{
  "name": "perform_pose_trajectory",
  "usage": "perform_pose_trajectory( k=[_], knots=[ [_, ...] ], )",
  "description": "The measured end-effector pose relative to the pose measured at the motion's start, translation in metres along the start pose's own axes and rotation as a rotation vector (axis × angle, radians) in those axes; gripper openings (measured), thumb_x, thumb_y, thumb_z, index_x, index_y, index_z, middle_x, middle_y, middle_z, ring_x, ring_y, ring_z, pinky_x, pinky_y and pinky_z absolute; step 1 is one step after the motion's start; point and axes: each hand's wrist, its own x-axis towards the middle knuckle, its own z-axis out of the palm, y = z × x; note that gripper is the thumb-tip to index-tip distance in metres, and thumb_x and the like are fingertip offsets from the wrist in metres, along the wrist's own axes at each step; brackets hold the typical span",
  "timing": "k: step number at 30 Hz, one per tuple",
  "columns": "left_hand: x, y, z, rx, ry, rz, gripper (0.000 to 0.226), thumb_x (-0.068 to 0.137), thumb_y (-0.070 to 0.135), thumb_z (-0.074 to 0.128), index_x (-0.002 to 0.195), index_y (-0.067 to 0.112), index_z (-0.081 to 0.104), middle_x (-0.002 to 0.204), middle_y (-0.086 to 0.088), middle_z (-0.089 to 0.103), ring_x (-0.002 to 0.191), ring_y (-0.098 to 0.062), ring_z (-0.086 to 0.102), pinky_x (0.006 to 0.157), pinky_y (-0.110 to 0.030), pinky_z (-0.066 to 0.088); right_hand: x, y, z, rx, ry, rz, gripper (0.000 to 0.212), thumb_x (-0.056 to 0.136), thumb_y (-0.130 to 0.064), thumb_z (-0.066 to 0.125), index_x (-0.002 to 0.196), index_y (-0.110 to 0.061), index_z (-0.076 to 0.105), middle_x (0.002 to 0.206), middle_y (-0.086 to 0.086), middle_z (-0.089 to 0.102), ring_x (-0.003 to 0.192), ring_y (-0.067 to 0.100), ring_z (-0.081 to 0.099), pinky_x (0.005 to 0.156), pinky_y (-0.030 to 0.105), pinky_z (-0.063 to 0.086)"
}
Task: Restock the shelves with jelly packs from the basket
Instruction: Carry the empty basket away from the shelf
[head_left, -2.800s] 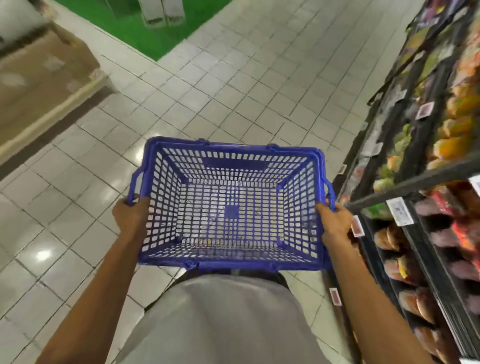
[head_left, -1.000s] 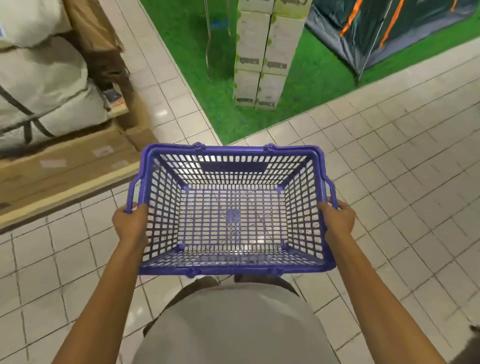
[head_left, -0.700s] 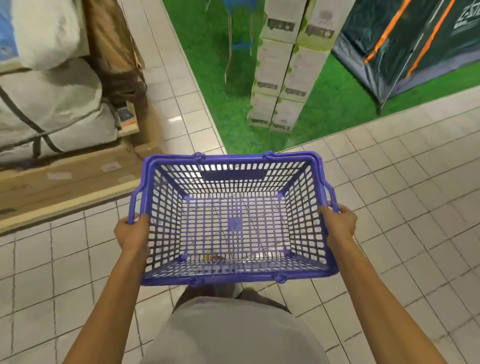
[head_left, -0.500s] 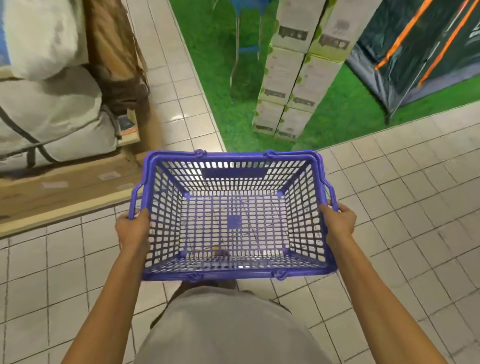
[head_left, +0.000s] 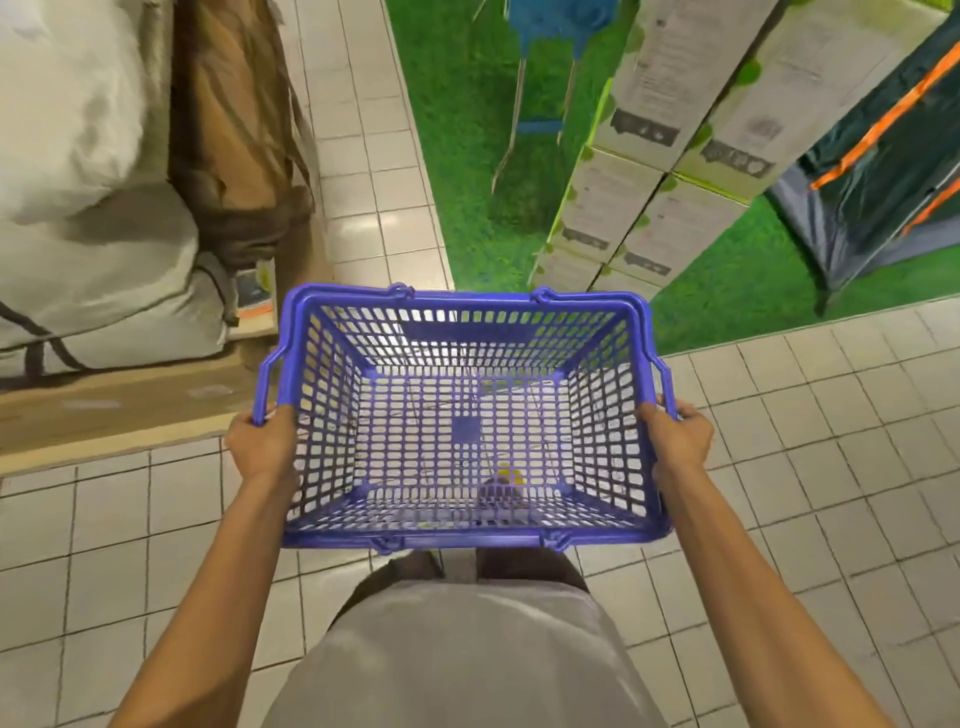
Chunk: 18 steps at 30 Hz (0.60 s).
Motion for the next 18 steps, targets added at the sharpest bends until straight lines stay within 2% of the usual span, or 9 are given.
perform_pose_trajectory(
  k=[2, 4, 6, 8, 11, 14, 16, 18],
  knots=[
    [0.003, 0.008, 0.024, -0.008, 0.030, -0.010, 0.006, 0.083, 0.013, 0.063, 0.087, 0.013, 0.059, 0.084, -0.006, 0.061, 0.079, -0.021, 0.056, 0.071, -0.036, 0.048, 0.027, -0.021, 0.016, -0.027, -0.025, -0.019, 0.030, 0.059, -0.018, 0.072, 0.089, -0.014, 0.070, 0.069, 0.003, 0.068, 0.062, 0.022, 0.064, 0.069, 0.040, 0.058],
    [0.006, 0.017, 0.048, -0.030, 0.051, -0.037, 0.015, 0.083, 0.010, 0.064, 0.078, 0.019, 0.053, 0.074, 0.000, 0.056, 0.072, -0.021, 0.054, 0.069, -0.034, 0.047, 0.052, -0.043, 0.031, -0.058, -0.055, -0.022, 0.019, 0.061, -0.017, 0.072, 0.078, -0.018, 0.067, 0.064, 0.000, 0.066, 0.059, 0.022, 0.061, 0.068, 0.041, 0.057],
    [0.008, 0.025, 0.068, -0.031, 0.077, -0.063, 0.019, 0.082, 0.007, 0.065, 0.075, 0.019, 0.051, 0.075, -0.003, 0.058, 0.063, -0.015, 0.053, 0.065, -0.032, 0.047, 0.076, -0.065, 0.046, -0.100, -0.069, -0.027, 0.016, 0.062, -0.017, 0.073, 0.075, -0.019, 0.065, 0.064, -0.001, 0.066, 0.061, 0.021, 0.061, 0.069, 0.041, 0.056],
    [0.012, 0.033, 0.087, -0.040, 0.086, -0.076, 0.011, 0.083, 0.006, 0.065, 0.085, 0.011, 0.056, 0.084, -0.009, 0.060, 0.061, -0.013, 0.054, 0.061, -0.029, 0.048, 0.098, -0.087, 0.063, -0.121, -0.094, -0.031, 0.017, 0.060, -0.019, 0.074, 0.074, -0.022, 0.065, 0.065, -0.003, 0.066, 0.061, 0.019, 0.061, 0.068, 0.037, 0.054],
    [0.023, 0.044, 0.111, -0.043, 0.114, -0.090, 0.018, 0.084, 0.005, 0.065, 0.098, 0.008, 0.055, 0.089, -0.011, 0.060, 0.063, -0.014, 0.056, 0.060, -0.028, 0.049, 0.126, -0.110, 0.091, -0.138, -0.136, -0.039, 0.019, 0.060, -0.018, 0.072, 0.078, -0.022, 0.067, 0.067, -0.001, 0.066, 0.060, 0.017, 0.060, 0.067, 0.036, 0.051],
    [0.040, 0.057, 0.133, -0.049, 0.129, -0.146, 0.028, 0.083, 0.007, 0.067, 0.109, 0.002, 0.059, 0.093, -0.012, 0.062, 0.073, -0.022, 0.062, 0.070, -0.034, 0.053, 0.148, -0.127, 0.119, -0.159, -0.144, -0.029, 0.020, 0.062, -0.015, 0.074, 0.081, -0.020, 0.069, 0.065, -0.003, 0.065, 0.057, 0.015, 0.058, 0.064, 0.034, 0.051],
    [0.057, 0.064, 0.149, -0.040, 0.133, -0.166, 0.030, 0.083, 0.009, 0.067, 0.111, 0.000, 0.059, 0.091, -0.011, 0.063, 0.076, -0.023, 0.062, 0.074, -0.036, 0.052, 0.163, -0.135, 0.141, -0.174, -0.133, -0.012, 0.022, 0.064, -0.013, 0.075, 0.085, -0.019, 0.070, 0.068, 0.000, 0.065, 0.061, 0.018, 0.059, 0.064, 0.034, 0.051],
    [0.077, 0.071, 0.167, -0.033, 0.143, -0.166, 0.021, 0.085, 0.008, 0.063, 0.105, 0.003, 0.058, 0.081, -0.006, 0.061, 0.069, -0.019, 0.057, 0.073, -0.037, 0.049, 0.177, -0.141, 0.164, -0.192, -0.121, -0.018, 0.025, 0.065, -0.011, 0.074, 0.089, -0.016, 0.071, 0.064, 0.000, 0.062, 0.059, 0.018, 0.056, 0.059, 0.031, 0.049]
  ],
)
